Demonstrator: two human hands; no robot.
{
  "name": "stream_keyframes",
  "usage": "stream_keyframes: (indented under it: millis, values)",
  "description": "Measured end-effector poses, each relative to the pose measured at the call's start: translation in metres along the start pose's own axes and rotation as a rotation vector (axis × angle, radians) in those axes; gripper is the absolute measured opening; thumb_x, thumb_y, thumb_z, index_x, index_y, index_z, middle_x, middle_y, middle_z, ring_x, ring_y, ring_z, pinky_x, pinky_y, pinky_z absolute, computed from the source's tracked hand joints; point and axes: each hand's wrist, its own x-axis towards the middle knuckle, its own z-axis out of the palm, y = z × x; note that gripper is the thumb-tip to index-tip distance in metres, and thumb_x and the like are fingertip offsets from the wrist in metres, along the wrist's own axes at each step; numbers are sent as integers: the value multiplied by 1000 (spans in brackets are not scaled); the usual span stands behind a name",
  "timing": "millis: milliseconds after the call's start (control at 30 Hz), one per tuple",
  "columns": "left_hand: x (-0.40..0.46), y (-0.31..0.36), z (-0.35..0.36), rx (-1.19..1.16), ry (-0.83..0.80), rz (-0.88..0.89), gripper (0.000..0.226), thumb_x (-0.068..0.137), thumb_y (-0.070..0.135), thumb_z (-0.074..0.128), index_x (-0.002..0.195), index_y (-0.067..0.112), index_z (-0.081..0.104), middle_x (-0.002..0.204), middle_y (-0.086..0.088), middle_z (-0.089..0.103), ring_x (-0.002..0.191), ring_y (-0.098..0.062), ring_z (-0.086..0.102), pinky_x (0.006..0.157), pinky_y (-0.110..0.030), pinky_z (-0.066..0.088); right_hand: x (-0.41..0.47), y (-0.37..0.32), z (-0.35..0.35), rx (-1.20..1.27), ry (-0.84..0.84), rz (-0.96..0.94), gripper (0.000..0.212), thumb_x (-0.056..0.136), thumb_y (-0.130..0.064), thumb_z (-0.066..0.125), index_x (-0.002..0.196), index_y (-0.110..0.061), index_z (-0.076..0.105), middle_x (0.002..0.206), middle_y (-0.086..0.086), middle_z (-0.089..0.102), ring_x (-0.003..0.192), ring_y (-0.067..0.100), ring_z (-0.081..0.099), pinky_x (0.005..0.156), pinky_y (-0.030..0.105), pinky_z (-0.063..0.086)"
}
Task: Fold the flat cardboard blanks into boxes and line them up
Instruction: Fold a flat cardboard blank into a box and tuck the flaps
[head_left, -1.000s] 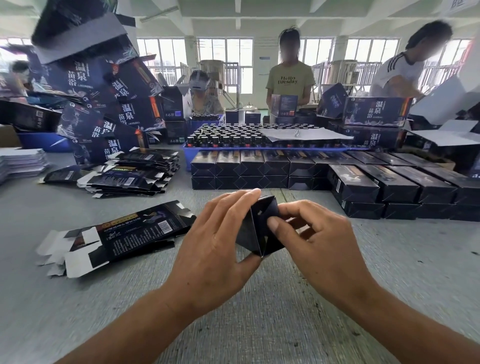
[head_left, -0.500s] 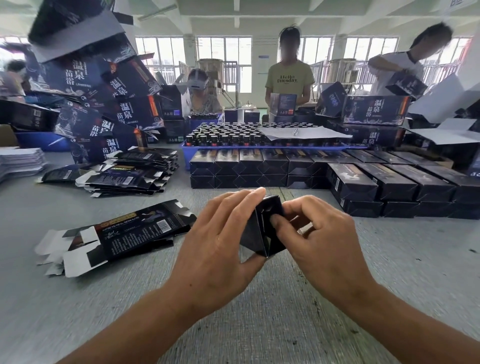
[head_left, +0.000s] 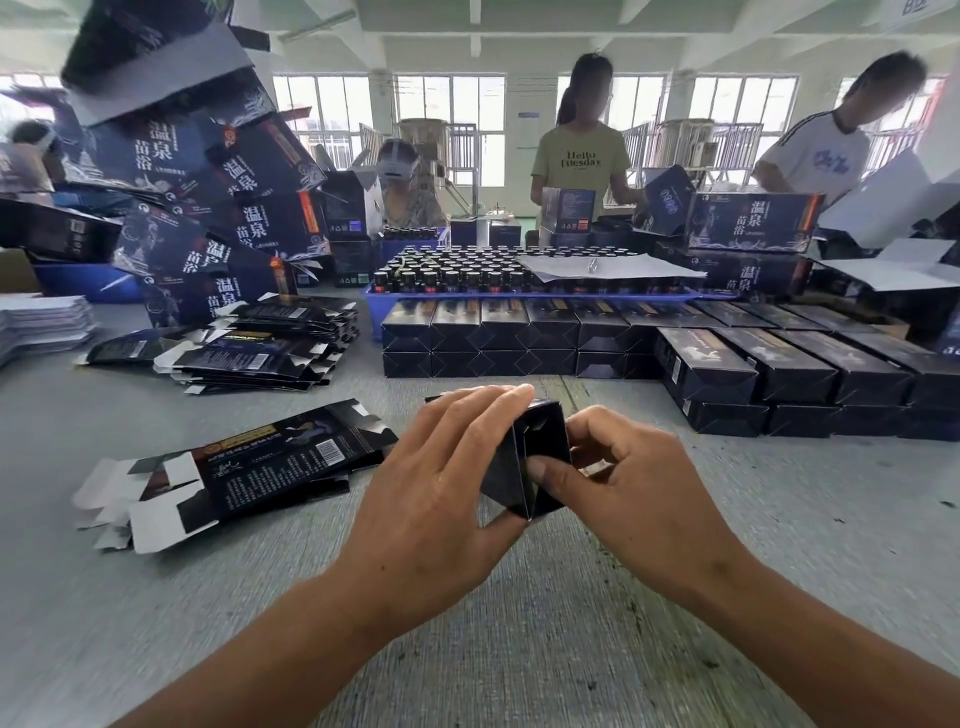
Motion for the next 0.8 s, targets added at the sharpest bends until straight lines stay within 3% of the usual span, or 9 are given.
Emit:
stream_keyframes:
  millis: [133,300,400,567,667,800]
  values:
    - [1,-1,-4,-53,19,-36,85,79,45,75,148,16,35,144,3,48,133,-15,44,113,-17,30,4,1,-8,171,-64,26,9,89,-36,71,93,-28,74,88,-14,74,87,5,70,76,28,57]
    - [2,0,-7,-99,21,-69,84,79,55,62,150,21,33,145,13,39,135,-8,38,112,-7,20,8,3,-16,268,-124,12,26,88,-46,63,98,-27,78,90,-8,75,81,12,68,70,25,54]
    - [2,-2,-7,-109,21,-69,86,78,53,68,150,22,32,146,13,39,135,-8,38,112,-9,22,11,5,-19,308,-176,31,24,89,-46,63,98,-30,79,96,-5,76,85,16,70,75,28,59]
    - [2,-2,-6,-70,15,-50,91,75,47,77,150,23,32,145,12,41,134,-11,40,112,-11,22,11,3,-22,378,-256,63,20,91,-43,63,83,-34,79,97,-8,75,89,11,70,75,22,56]
    - [2,-3,-4,-13,12,-35,90,75,47,75,149,21,33,144,6,47,132,-17,44,111,-18,30,10,3,-15,198,-150,32,15,92,-41,65,95,-32,77,90,-17,74,83,4,69,71,13,51]
    - [2,-5,-2,42,4,4,89,76,47,75,149,19,33,143,2,49,132,-20,46,109,-31,39,7,-1,-4,77,8,23,9,88,-37,72,85,-29,69,78,-21,71,71,-1,67,61,10,48]
